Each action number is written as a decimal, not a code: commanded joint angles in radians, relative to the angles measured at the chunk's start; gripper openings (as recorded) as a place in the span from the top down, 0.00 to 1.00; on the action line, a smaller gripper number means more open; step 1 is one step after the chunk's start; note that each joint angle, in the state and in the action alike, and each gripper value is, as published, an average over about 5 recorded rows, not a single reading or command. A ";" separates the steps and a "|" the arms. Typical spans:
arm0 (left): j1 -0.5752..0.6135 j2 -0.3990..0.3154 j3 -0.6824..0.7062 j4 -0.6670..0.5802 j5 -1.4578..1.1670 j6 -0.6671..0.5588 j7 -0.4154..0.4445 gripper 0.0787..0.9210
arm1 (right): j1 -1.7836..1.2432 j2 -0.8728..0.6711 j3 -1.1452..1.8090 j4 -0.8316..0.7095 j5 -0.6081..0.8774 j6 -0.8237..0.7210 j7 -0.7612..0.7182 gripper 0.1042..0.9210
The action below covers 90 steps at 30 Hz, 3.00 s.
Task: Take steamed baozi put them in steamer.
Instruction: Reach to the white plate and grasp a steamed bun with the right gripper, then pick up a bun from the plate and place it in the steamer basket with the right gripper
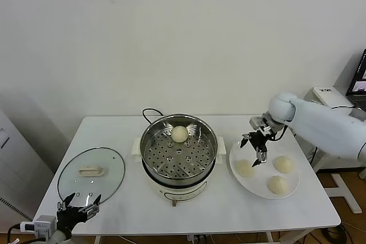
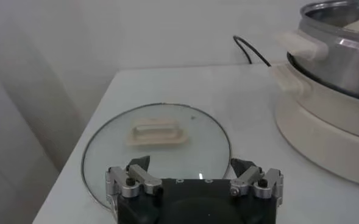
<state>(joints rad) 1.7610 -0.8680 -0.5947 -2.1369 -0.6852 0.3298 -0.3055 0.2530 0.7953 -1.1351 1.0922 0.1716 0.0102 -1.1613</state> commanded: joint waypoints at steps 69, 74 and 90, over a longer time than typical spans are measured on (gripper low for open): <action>0.002 -0.011 0.016 -0.018 0.019 0.005 -0.012 0.12 | 0.480 0.258 -0.222 0.374 0.764 -0.457 0.398 0.61; 0.000 -0.013 0.018 -0.020 0.019 0.006 -0.012 0.12 | 0.393 0.313 -0.222 0.353 0.756 -0.497 0.473 0.61; 0.000 -0.012 0.019 -0.020 0.018 0.007 -0.013 0.12 | 0.263 0.346 -0.218 0.317 0.688 -0.534 0.565 0.61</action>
<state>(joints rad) 1.7603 -0.8803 -0.5748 -2.1578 -0.6665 0.3367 -0.3188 0.5784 1.0997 -1.3508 1.4194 0.8617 -0.4921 -0.6602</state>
